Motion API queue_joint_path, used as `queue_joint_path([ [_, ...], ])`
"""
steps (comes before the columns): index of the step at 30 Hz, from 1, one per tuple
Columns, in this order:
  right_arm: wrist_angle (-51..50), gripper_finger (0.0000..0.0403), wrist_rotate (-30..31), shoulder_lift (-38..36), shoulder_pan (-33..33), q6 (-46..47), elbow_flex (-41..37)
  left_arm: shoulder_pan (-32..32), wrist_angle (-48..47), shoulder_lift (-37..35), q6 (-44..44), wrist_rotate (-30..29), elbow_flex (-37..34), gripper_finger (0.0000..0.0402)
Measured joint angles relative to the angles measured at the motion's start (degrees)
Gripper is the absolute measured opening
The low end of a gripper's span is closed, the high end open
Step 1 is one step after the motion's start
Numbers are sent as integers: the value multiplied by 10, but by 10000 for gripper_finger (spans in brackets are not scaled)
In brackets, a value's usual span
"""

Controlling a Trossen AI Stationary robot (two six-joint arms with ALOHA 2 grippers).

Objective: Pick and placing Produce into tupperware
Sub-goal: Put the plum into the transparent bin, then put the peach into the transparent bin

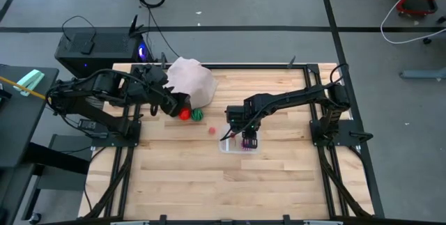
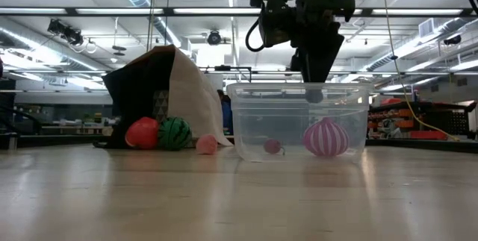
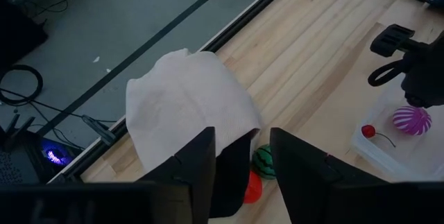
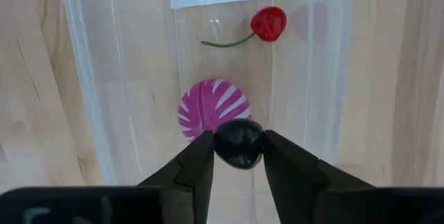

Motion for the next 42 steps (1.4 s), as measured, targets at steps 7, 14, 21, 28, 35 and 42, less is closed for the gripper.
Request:
queue_joint_path([
  [7, 0, 171, 0, 0, 0, 18, 0, 0, 0, 0, 0, 0, 0, 152],
  [14, -1, 183, -2, -5, 0, 25, 0, 0, 0, 0, 0, 0, 0, 144],
  [21, -15, 120, 7, -71, 0, 16, 0, 0, 0, 0, 0, 0, 0, 151],
  [28, -108, 12, 103, -188, -7, 44, 0, 0, 0, 0, 0, 0, 0, 150],
  [35, -135, 7, 223, -325, -28, 196, -29, 0, 24, 0, -1, 0, 0, 145],
  [42, -112, 4, 255, -459, -31, 298, -140, -24, 55, 12, 0, 2, 0, 152],
])
